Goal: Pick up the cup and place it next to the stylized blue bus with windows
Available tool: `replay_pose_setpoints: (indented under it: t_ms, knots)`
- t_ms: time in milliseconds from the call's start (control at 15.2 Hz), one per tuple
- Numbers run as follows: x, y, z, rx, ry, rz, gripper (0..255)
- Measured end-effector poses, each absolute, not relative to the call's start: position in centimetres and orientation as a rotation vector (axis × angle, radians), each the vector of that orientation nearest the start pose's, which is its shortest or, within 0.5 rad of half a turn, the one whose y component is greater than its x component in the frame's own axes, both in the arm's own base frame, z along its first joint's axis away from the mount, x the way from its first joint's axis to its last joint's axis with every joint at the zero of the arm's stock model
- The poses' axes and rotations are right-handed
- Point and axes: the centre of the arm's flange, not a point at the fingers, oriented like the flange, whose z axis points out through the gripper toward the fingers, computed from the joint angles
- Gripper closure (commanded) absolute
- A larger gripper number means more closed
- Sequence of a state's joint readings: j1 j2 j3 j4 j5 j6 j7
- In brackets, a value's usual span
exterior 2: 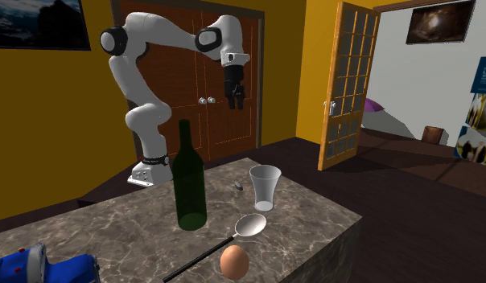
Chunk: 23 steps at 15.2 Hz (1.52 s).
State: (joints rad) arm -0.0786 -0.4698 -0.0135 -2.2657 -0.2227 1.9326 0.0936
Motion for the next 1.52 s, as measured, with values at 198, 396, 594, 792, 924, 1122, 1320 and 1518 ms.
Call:
replay_pose_setpoints:
  t_ms: [198, 396, 594, 792, 924, 1122, 1320, 1518]
  knots:
    - [45.3, -7.3, 53.0, -3.356, 0.211, -0.205, 0]
    - [48.0, -9.1, 50.4, -3.376, 0.221, -0.181, 0]
    - [50.8, -11.1, 48.1, -3.397, 0.231, -0.156, 0]
    - [53.2, -13.1, 45.8, -3.418, 0.242, -0.131, 0]
    - [54.9, -14.2, 44.6, -3.431, 0.249, -0.114, 0]
    - [57.7, -16.6, 42.4, -3.451, 0.260, -0.089, 0]
    - [58.7, -17.5, 40.7, -3.460, 0.265, -0.076, 0]
    - [58.9, -18.1, 39.1, -3.462, 0.265, -0.074, 0]
